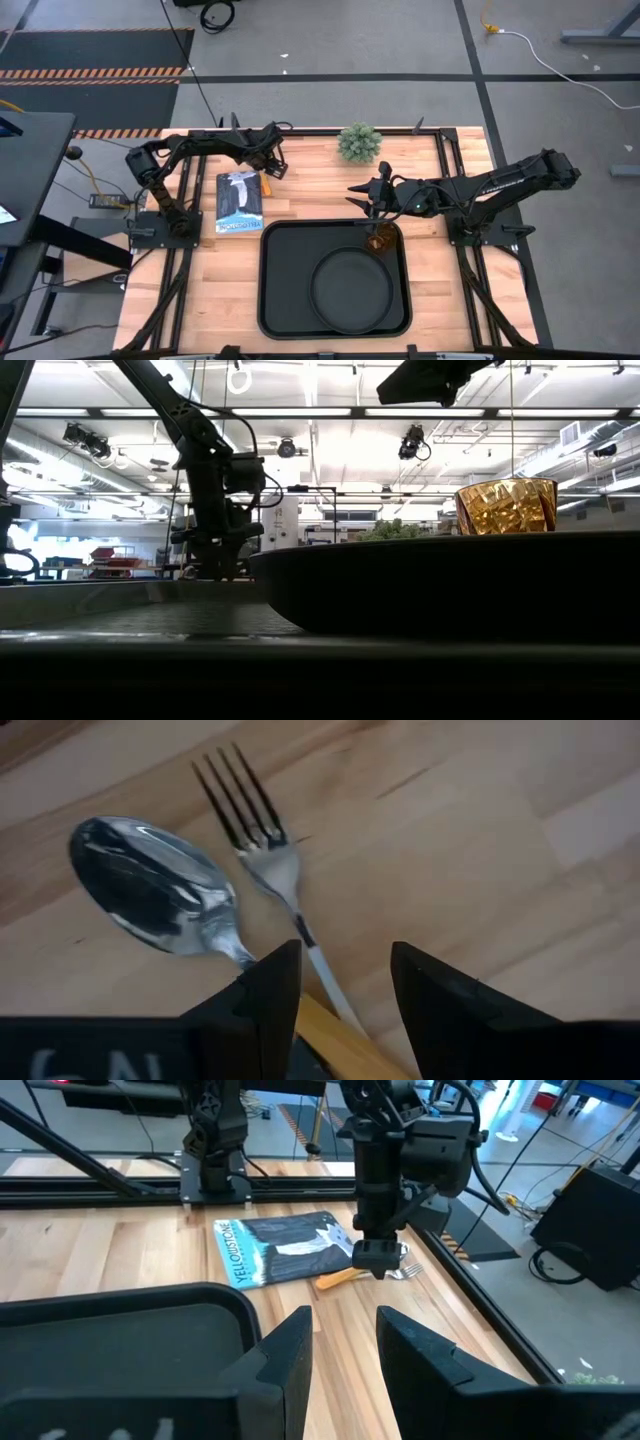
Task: Pick and place plate/cup/fork/spoon on tray
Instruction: Put the orange fork on the black tray to the left of the black plate
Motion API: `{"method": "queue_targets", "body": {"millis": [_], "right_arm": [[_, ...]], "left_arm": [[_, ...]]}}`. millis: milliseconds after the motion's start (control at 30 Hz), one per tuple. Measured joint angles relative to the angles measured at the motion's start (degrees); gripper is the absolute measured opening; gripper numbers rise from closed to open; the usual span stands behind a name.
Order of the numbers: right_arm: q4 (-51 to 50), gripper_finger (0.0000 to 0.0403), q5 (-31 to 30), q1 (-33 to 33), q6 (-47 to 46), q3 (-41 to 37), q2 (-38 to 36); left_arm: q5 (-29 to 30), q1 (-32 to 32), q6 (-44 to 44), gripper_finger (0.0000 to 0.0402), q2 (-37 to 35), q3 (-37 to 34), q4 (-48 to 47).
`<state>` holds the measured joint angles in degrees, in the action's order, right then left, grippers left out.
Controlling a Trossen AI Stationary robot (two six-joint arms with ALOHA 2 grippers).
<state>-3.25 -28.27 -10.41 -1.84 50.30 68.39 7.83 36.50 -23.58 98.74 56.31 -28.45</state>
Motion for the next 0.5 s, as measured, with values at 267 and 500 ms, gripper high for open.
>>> {"method": "queue_targets", "body": {"millis": [267,500], "right_arm": [[0.8,0.0121,1.3,0.0,0.4,0.0,0.0],[1.1,0.0121,1.4,0.0,0.3,0.0,0.0]], "left_arm": [[-0.6,0.5,0.3,0.0137,1.1,0.0,0.1],[1.4,0.7,0.7,0.0126,2.7,0.0,0.8]]}}
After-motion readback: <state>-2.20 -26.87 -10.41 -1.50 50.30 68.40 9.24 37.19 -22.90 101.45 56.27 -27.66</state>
